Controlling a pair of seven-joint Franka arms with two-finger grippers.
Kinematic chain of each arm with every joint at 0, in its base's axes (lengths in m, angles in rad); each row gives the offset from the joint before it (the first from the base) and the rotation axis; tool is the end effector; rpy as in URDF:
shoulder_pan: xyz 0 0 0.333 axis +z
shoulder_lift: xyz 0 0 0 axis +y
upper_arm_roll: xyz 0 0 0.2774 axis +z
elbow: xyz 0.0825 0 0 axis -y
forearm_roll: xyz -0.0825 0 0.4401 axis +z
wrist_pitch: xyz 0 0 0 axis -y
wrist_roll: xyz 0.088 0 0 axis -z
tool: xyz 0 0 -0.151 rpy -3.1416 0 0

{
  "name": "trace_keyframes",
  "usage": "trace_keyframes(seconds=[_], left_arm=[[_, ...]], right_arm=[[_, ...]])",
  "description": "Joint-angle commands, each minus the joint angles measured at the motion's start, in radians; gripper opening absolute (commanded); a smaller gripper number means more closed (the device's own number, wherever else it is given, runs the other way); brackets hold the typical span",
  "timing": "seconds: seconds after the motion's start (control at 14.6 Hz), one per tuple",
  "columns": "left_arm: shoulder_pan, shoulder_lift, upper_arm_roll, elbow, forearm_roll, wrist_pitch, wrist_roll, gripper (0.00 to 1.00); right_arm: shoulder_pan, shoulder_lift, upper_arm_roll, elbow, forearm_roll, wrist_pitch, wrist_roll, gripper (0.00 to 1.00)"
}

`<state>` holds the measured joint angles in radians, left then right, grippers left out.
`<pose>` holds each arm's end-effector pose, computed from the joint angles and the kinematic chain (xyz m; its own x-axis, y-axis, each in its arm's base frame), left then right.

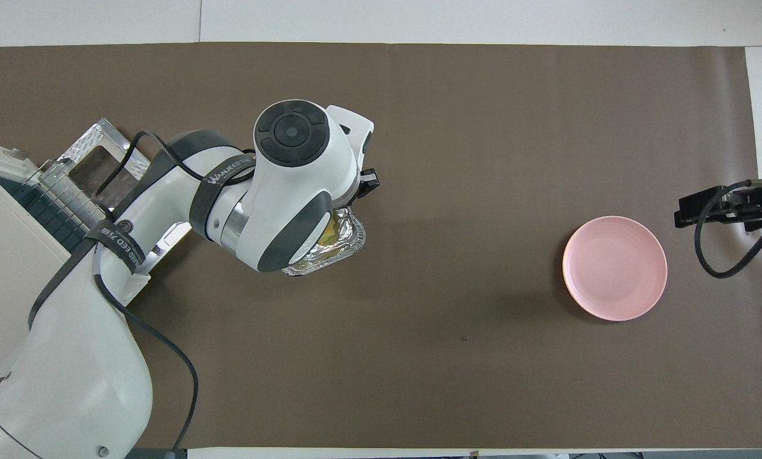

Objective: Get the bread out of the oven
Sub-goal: 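Pull the foil tray out and carry it toward the table center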

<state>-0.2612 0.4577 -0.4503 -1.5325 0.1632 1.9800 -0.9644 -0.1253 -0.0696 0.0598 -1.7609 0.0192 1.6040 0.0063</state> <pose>0.5731 -0.4365 0.3169 0.9726 0.2321 -0.0131 0.2324 -0.9711 0.0542 0.5833 -0.0349 0.4863 0.9935 -0.0726 -0.0874 -0.0742 -0.9971 -0.0143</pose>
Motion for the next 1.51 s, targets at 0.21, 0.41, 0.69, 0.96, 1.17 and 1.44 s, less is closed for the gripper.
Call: trace_keyframes(seconds=[0.21, 0.41, 0.69, 0.96, 1.17, 1.44], left_arm=[[-0.102, 0.176, -0.053, 0.203, 0.108, -0.095, 0.068, 0.00], [-0.101, 0.183, -0.074, 0.204, 0.107, -0.127, 0.153, 0.00], [-0.099, 0.174, -0.080, 0.120, 0.104, -0.090, 0.154, 0.00], [-0.101, 0.174, -0.079, 0.083, 0.101, -0.029, 0.154, 0.00], [-0.101, 0.170, -0.079, 0.042, 0.101, 0.022, 0.150, 0.00], [-0.098, 0.142, -0.079, -0.043, 0.099, 0.095, 0.145, 0.00]], right_arm=[[-0.022, -0.052, 0.009, -0.083, 0.011, 0.042, -0.017, 1.00], [-0.020, -0.053, 0.009, -0.085, 0.011, 0.056, 0.020, 1.00], [-0.011, -0.053, 0.009, -0.088, 0.011, 0.072, 0.069, 1.00], [-0.010, -0.058, 0.011, -0.101, 0.013, 0.092, 0.107, 1.00], [-0.011, -0.064, 0.011, -0.120, 0.016, 0.111, 0.109, 1.00], [-0.011, -0.068, 0.011, -0.126, 0.016, 0.111, 0.106, 1.00]])
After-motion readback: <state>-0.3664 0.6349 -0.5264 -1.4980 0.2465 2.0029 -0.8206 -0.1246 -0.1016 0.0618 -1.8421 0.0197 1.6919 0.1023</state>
